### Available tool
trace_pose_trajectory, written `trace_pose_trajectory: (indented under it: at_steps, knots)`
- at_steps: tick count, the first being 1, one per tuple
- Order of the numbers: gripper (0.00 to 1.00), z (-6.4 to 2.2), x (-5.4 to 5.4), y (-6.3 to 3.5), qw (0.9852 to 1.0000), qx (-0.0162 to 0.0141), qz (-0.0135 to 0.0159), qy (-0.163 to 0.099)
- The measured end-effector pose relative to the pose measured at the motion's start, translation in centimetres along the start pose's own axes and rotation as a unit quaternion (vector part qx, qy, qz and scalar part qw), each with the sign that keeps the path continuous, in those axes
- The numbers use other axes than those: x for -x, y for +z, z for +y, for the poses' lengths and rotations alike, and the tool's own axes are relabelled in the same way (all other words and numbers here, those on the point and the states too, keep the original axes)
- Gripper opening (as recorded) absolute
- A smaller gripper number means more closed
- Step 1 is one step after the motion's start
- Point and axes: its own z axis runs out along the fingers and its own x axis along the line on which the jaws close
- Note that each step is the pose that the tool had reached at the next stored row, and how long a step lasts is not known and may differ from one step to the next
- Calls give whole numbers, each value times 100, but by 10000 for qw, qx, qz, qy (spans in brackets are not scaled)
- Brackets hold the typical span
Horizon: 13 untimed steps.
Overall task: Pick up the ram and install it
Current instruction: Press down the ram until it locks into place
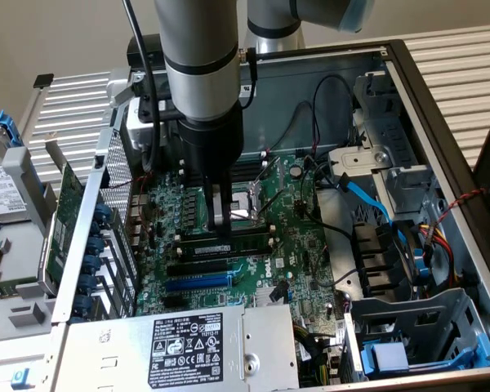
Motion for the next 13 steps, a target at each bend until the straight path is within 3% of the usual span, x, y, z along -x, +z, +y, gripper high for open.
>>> trace_pose_trajectory:
  at_steps: [6,13]
  knots:
    - [11,-1,3,-118,10000,0,0,0]
    - [11,-1,4,-125,10000,0,0,0]
